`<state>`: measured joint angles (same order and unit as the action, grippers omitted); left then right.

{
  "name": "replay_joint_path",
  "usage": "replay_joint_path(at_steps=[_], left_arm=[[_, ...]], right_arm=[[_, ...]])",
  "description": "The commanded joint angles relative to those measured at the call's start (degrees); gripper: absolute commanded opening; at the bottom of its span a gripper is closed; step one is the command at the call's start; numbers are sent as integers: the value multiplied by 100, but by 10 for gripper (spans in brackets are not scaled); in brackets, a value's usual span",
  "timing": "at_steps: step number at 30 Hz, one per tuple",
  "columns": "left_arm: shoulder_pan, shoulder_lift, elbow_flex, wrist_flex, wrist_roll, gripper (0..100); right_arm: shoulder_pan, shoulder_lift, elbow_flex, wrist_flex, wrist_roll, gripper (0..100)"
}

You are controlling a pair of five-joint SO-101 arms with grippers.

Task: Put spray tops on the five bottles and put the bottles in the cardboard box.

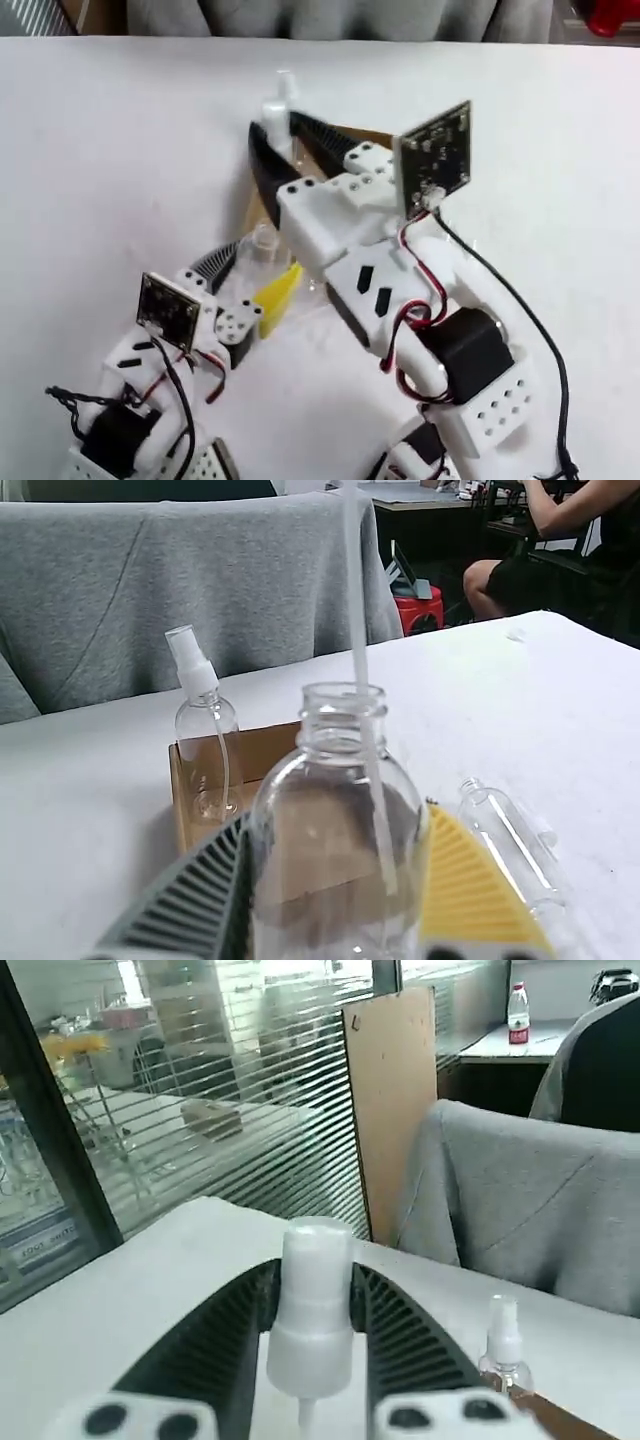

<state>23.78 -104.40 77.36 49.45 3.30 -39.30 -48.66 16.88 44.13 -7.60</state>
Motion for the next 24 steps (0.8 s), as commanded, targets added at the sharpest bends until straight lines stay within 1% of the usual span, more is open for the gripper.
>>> replay_joint_path(at_steps=[1, 5, 16, 20, 24], left_arm=[[4, -48, -35, -176, -70, 21], [4, -48, -35, -167, -70, 21], [4, -48, -35, -158, -70, 21], [4, -48, -26, -158, -70, 21], [4, -48, -26, -158, -70, 21]], right_arm=[[-110, 4, -44, 198, -70, 16], [-145, -40, 97, 356, -70, 16], [-145, -40, 976, 347, -79, 16], [-145, -75, 976, 391, -545, 16], [-154, -435, 1116, 453, -580, 16]])
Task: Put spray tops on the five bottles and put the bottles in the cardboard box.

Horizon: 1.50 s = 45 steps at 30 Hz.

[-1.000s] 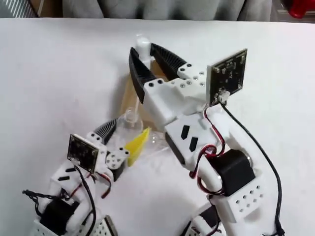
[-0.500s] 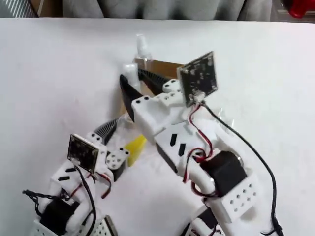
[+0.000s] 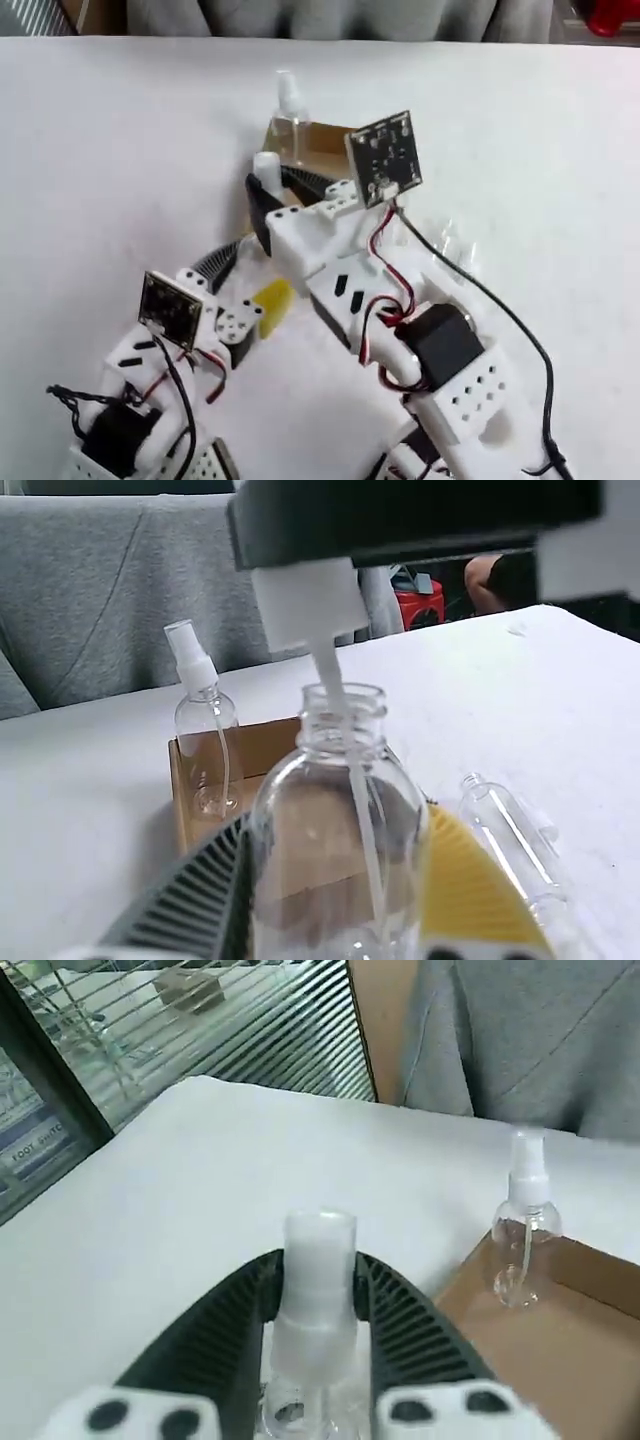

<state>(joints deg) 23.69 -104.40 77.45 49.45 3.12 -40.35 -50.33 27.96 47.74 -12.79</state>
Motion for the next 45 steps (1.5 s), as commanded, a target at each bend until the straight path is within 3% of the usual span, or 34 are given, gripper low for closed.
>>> replay_joint_path(at_steps=[1, 18, 40, 45], left_arm=[[13, -48, -35, -158, -53, 21], [-286, -48, 255, -580, -26, 21], [-251, -48, 229, -536, -44, 21], [-251, -48, 229, -545, -44, 21]], right_arm=[[-75, -382, 53, 101, -62, 16], [-251, -1930, 1503, 66, -62, 19], [-321, -1068, 1486, -708, -44, 20], [-576, -1059, 1442, -681, 475, 17]])
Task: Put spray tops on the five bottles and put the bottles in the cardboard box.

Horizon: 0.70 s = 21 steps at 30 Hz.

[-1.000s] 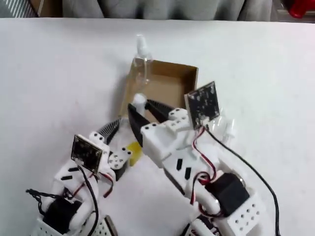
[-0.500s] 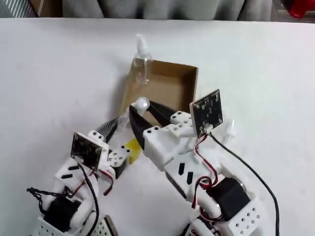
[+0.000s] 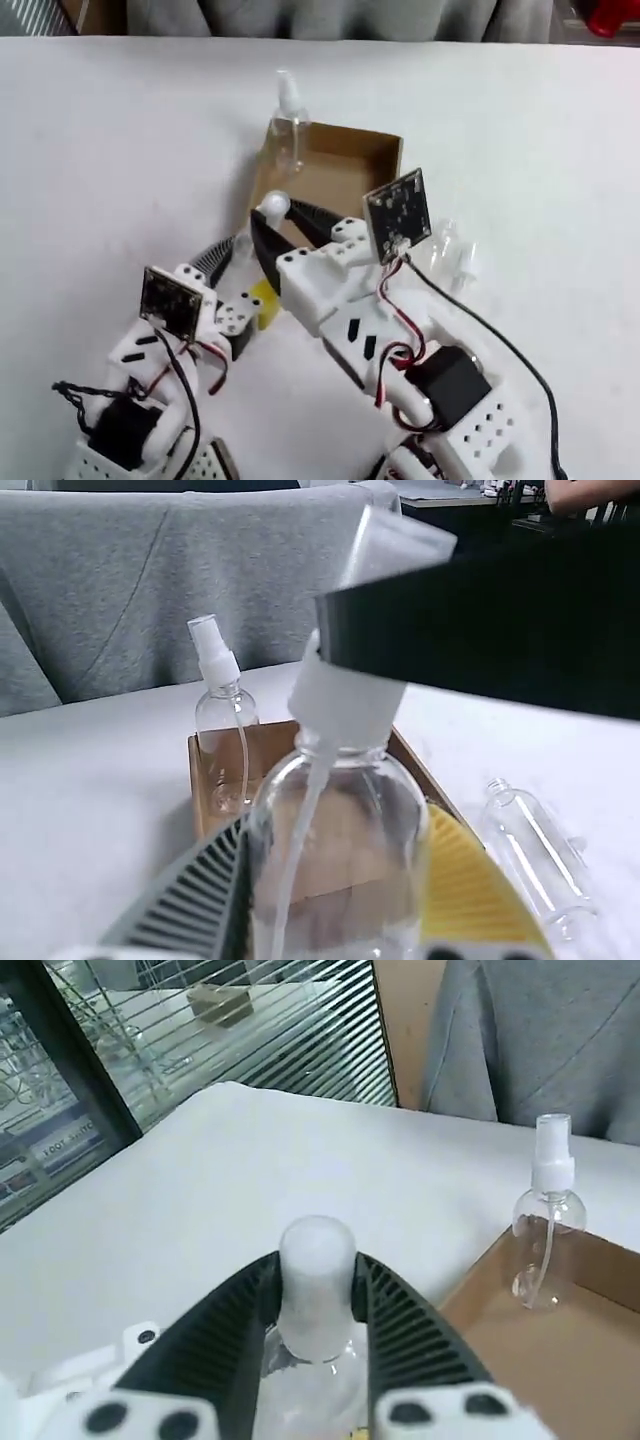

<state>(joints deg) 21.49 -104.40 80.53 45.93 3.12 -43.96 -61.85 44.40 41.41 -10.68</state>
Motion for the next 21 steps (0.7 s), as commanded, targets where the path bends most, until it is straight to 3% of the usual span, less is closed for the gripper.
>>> replay_joint_path(at_steps=[1, 10, 21], left_arm=[[-31, -48, -79, -193, -44, 21], [-40, -48, -79, -211, -44, 21], [-66, -48, -79, -211, -44, 21]], right_arm=[[-251, 92, -202, -57, 325, 17], [-251, 673, -695, 110, 378, 16], [-268, 1543, -1881, 1305, 378, 50]])
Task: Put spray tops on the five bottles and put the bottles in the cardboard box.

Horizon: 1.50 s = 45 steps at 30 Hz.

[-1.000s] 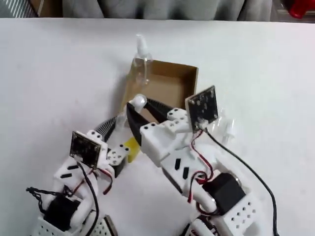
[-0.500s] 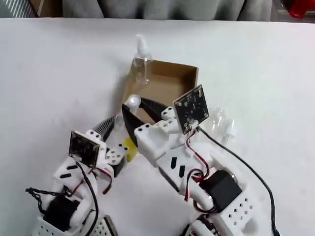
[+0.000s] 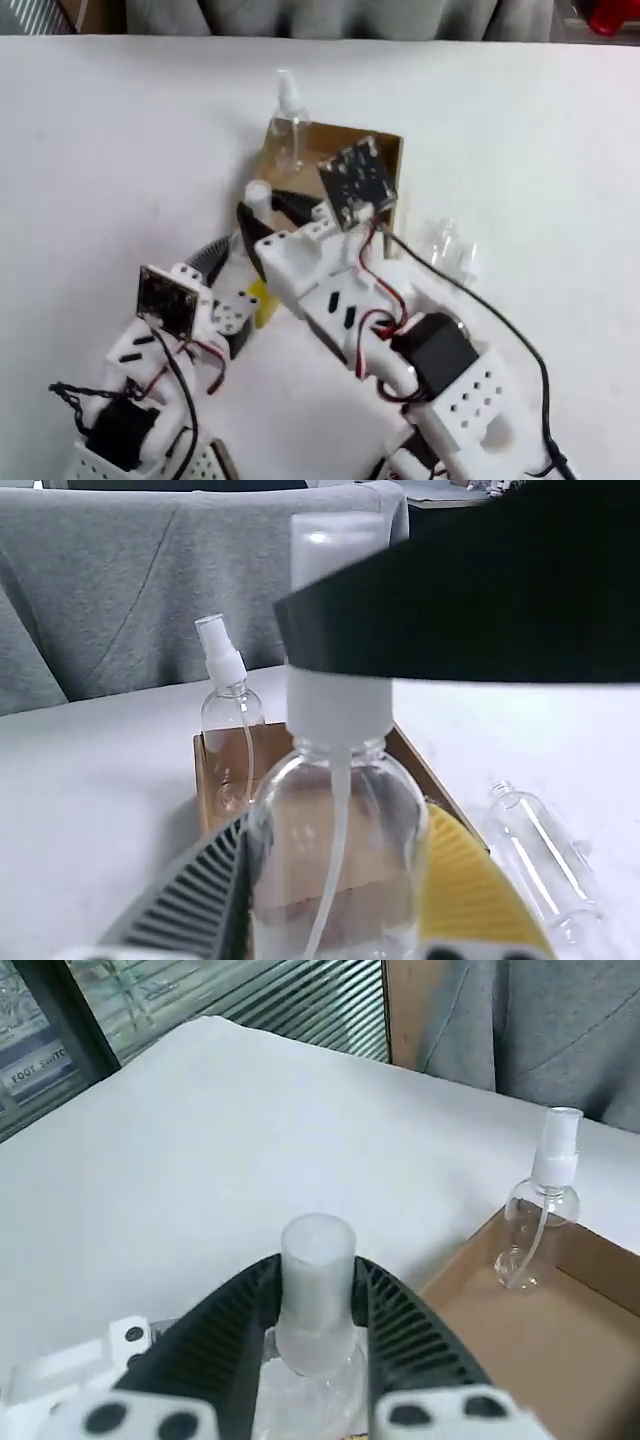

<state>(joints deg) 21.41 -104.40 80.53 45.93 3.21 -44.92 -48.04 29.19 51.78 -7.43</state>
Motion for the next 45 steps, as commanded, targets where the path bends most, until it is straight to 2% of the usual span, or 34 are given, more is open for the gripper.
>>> replay_joint_path(at_steps=[1, 4, 6, 11, 23, 28, 32, 34, 38, 45], left_arm=[[-57, -48, -79, -211, -53, 21], [-57, -48, -79, -211, -53, 21], [-66, -48, -79, -211, -53, 21], [-66, -48, -70, -211, -53, 21], [-66, -48, -62, -220, -53, 21], [-66, -48, -62, -220, -53, 21], [-66, -48, -62, -220, -53, 21], [-66, -48, -70, -220, -53, 21], [-66, -48, -79, -220, -53, 21], [-66, -48, -70, -220, -53, 21]], right_arm=[[-224, 171, -378, 347, 53, 82], [-330, 119, -369, 479, 9, 183], [-330, 92, -413, 470, 9, 213], [-330, -180, -774, 532, 44, 191], [-286, -154, -2585, 2185, 53, 191], [40, -163, -2602, 2176, 0, 166], [488, -110, -2576, 2176, 35, 5], [699, -101, -2549, 2193, 35, 43], [866, -101, -2145, 1991, 44, 20], [875, -101, -1187, 989, 0, 16]])
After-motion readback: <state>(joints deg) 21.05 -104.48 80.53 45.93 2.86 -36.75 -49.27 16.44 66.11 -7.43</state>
